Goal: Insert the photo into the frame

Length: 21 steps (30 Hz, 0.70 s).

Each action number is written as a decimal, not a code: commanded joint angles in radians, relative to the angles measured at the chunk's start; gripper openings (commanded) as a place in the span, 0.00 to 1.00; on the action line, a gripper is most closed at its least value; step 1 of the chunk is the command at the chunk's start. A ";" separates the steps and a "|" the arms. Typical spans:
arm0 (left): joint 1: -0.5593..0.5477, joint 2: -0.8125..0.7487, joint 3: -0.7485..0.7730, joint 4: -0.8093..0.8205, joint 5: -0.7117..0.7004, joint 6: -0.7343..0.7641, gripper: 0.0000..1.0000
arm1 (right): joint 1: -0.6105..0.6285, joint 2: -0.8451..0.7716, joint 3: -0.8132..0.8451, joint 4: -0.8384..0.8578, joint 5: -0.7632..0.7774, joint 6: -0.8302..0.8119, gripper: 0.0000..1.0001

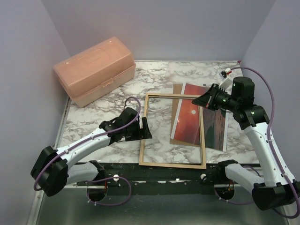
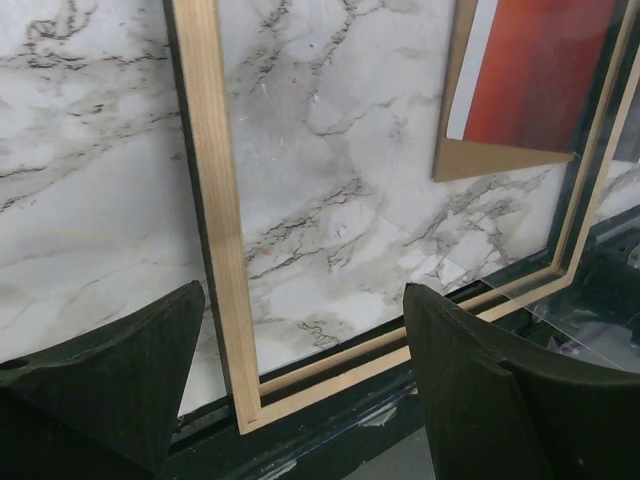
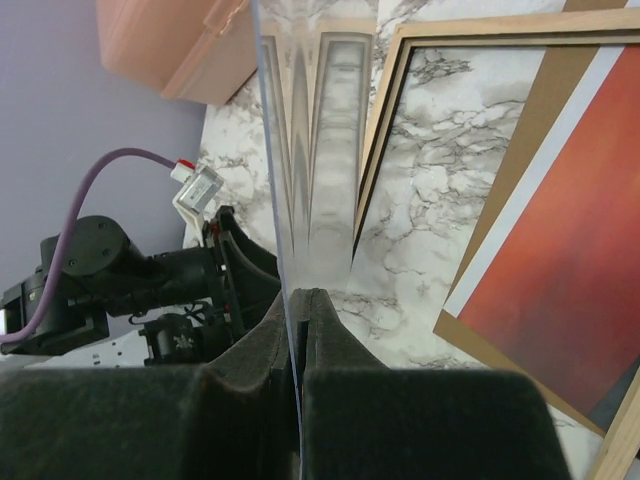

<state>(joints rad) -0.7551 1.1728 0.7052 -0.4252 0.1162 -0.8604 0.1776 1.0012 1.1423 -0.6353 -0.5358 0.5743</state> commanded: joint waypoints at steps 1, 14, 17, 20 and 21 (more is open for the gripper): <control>0.098 -0.078 -0.091 0.100 0.139 0.019 0.81 | 0.002 0.022 -0.021 0.073 -0.091 0.001 0.00; 0.256 -0.170 -0.210 0.066 0.180 0.098 0.72 | 0.001 0.179 -0.002 0.113 -0.304 0.013 0.00; 0.266 -0.155 -0.207 0.066 0.181 0.114 0.69 | 0.002 0.220 0.010 0.095 -0.332 -0.007 0.00; 0.267 -0.130 -0.196 0.061 0.175 0.136 0.67 | 0.002 0.239 0.016 0.079 -0.328 -0.024 0.00; 0.268 -0.119 -0.189 0.060 0.173 0.141 0.66 | 0.002 0.242 0.019 0.071 -0.323 -0.026 0.00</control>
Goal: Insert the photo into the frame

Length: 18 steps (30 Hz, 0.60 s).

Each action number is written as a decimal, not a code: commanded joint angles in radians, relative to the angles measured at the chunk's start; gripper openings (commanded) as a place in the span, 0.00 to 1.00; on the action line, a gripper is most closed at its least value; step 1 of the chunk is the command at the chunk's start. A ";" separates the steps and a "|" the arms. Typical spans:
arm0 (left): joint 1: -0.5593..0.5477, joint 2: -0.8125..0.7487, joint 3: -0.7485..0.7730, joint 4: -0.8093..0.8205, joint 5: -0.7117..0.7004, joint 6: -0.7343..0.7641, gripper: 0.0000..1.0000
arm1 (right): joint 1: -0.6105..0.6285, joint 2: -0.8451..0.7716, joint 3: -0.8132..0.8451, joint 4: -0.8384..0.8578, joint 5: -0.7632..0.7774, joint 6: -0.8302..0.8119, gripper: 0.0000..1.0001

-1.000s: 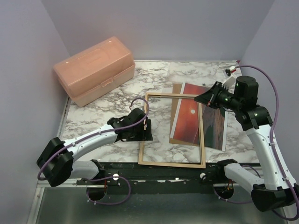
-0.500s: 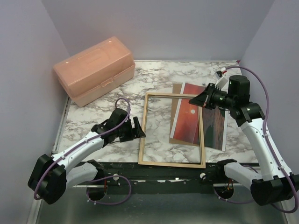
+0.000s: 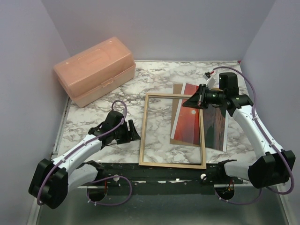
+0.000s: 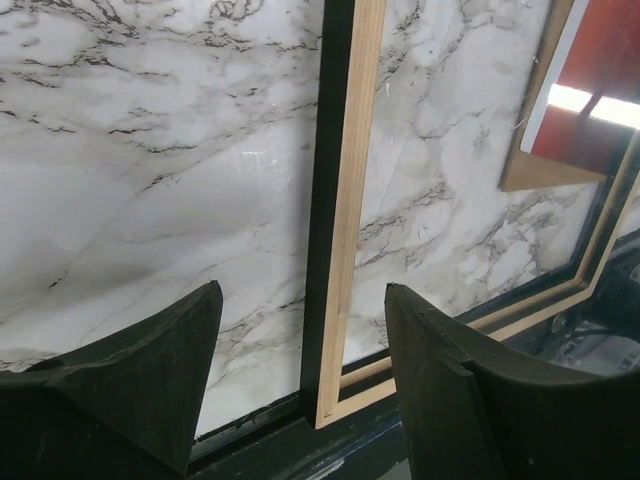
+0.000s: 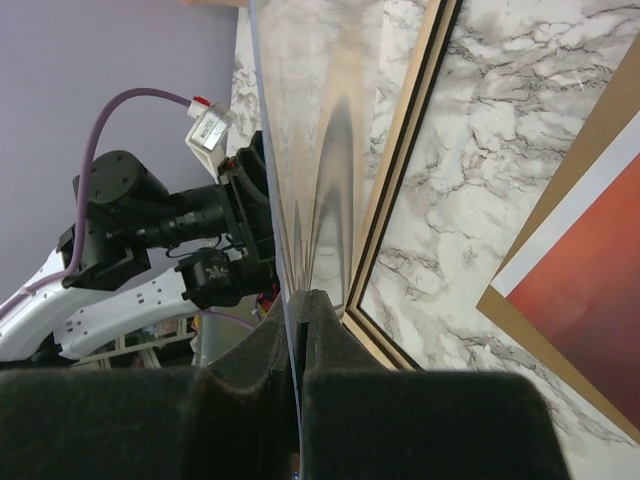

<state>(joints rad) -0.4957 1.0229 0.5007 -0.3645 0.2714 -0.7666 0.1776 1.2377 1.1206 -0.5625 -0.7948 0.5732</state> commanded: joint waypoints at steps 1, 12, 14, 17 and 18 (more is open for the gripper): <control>0.008 0.041 0.021 -0.001 0.017 0.056 0.65 | 0.002 0.010 0.048 -0.010 -0.056 -0.026 0.00; 0.009 0.154 0.076 0.024 0.022 0.089 0.57 | -0.006 0.041 0.091 -0.113 -0.042 -0.057 0.00; 0.009 0.177 0.083 0.035 0.028 0.090 0.56 | -0.010 0.050 0.100 -0.147 -0.037 -0.075 0.00; 0.005 0.219 0.095 0.053 0.050 0.092 0.54 | -0.014 0.062 0.113 -0.201 -0.015 -0.107 0.00; 0.001 0.231 0.101 0.056 0.054 0.092 0.53 | -0.015 0.062 0.112 -0.210 -0.012 -0.113 0.00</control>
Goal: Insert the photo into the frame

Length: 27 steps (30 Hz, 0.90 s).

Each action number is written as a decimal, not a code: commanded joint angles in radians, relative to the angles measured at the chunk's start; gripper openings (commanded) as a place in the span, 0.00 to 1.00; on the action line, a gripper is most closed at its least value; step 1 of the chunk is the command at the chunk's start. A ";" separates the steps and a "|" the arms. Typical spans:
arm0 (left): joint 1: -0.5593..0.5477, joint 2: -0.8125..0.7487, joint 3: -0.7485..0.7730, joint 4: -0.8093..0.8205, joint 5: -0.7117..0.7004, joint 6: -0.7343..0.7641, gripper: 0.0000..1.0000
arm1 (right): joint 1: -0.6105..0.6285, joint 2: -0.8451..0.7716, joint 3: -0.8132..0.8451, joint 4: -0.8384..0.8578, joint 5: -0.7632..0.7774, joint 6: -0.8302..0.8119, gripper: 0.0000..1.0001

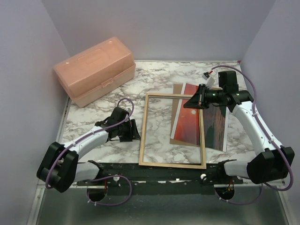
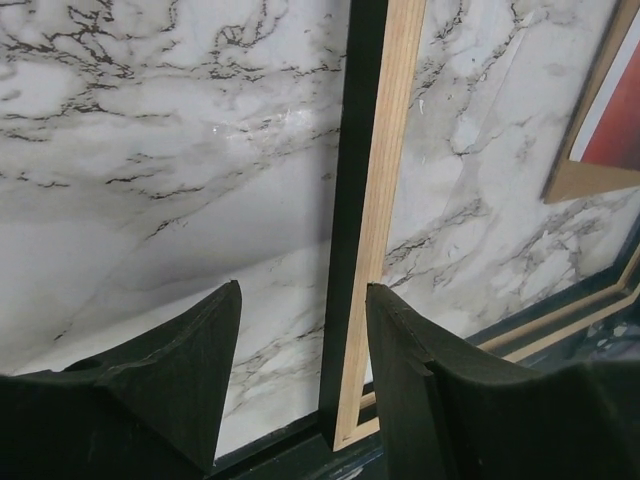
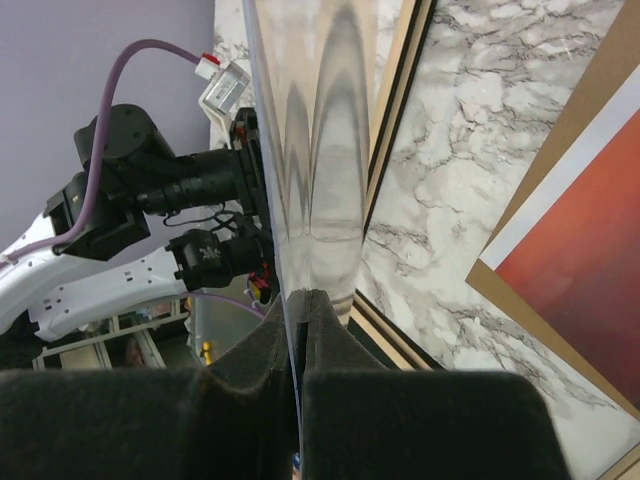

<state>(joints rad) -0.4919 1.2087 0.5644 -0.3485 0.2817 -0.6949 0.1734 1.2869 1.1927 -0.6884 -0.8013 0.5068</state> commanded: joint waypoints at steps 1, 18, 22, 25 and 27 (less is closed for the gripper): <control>-0.004 0.053 0.041 0.044 0.045 0.019 0.53 | -0.014 0.012 0.036 -0.092 -0.005 -0.049 0.00; -0.055 0.162 0.081 0.046 0.002 0.009 0.41 | -0.034 0.023 -0.024 -0.093 -0.049 -0.057 0.00; -0.063 0.170 0.083 0.025 -0.033 0.014 0.36 | -0.036 0.035 -0.021 -0.091 -0.068 -0.051 0.00; -0.069 0.173 0.080 0.017 -0.050 0.015 0.33 | -0.040 0.039 -0.018 -0.082 -0.088 -0.036 0.00; -0.074 0.175 0.080 0.011 -0.061 0.015 0.31 | -0.043 0.040 -0.020 -0.074 -0.102 -0.016 0.00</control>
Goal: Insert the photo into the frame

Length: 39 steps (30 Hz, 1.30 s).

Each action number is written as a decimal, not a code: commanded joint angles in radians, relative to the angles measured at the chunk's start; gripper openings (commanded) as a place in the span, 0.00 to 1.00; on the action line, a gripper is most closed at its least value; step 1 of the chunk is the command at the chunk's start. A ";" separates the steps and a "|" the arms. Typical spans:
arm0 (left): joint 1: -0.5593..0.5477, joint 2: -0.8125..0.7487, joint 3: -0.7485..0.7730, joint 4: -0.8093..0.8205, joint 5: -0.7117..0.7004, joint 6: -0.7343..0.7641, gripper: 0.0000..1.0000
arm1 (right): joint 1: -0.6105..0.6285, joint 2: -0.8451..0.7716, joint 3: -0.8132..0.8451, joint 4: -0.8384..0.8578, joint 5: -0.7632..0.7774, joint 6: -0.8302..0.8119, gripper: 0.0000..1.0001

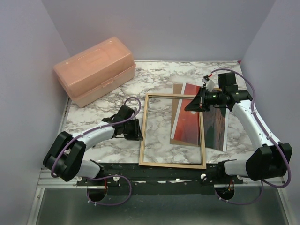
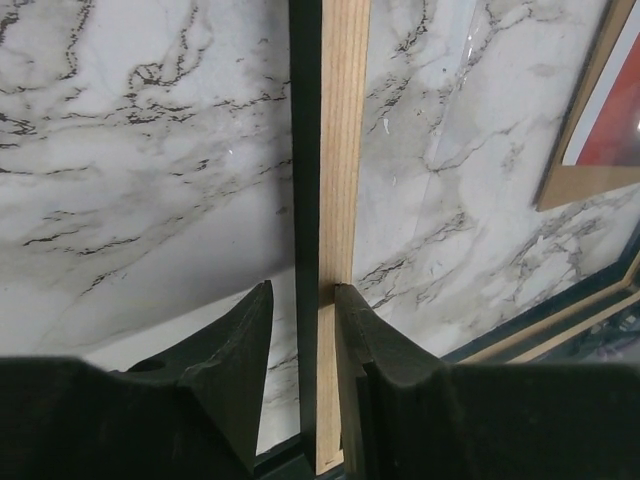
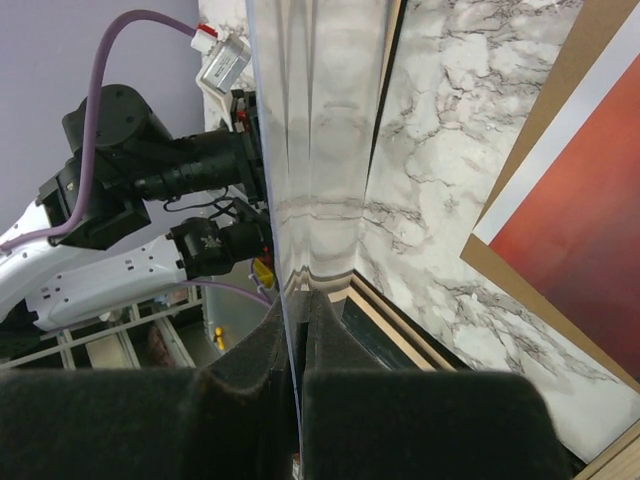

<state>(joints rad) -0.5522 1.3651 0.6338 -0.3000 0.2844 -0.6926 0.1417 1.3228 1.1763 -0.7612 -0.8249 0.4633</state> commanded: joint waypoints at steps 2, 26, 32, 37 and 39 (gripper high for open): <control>-0.020 0.020 0.014 -0.044 -0.077 0.015 0.31 | -0.014 0.009 -0.010 0.010 -0.105 0.045 0.00; -0.078 0.053 0.068 -0.136 -0.208 0.042 0.27 | -0.047 0.059 -0.022 -0.017 -0.128 0.025 0.00; -0.104 0.073 0.088 -0.156 -0.237 0.042 0.26 | -0.047 0.075 -0.035 -0.006 -0.129 0.030 0.00; -0.115 0.083 0.099 -0.161 -0.245 0.041 0.26 | -0.047 0.071 -0.056 0.029 -0.135 0.057 0.00; -0.118 0.084 0.101 -0.162 -0.247 0.039 0.26 | -0.047 0.072 -0.063 0.032 -0.134 0.057 0.00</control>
<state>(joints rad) -0.6609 1.4113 0.7406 -0.4194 0.1230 -0.6765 0.1024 1.3937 1.1332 -0.7509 -0.9134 0.5018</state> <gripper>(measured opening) 0.265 0.033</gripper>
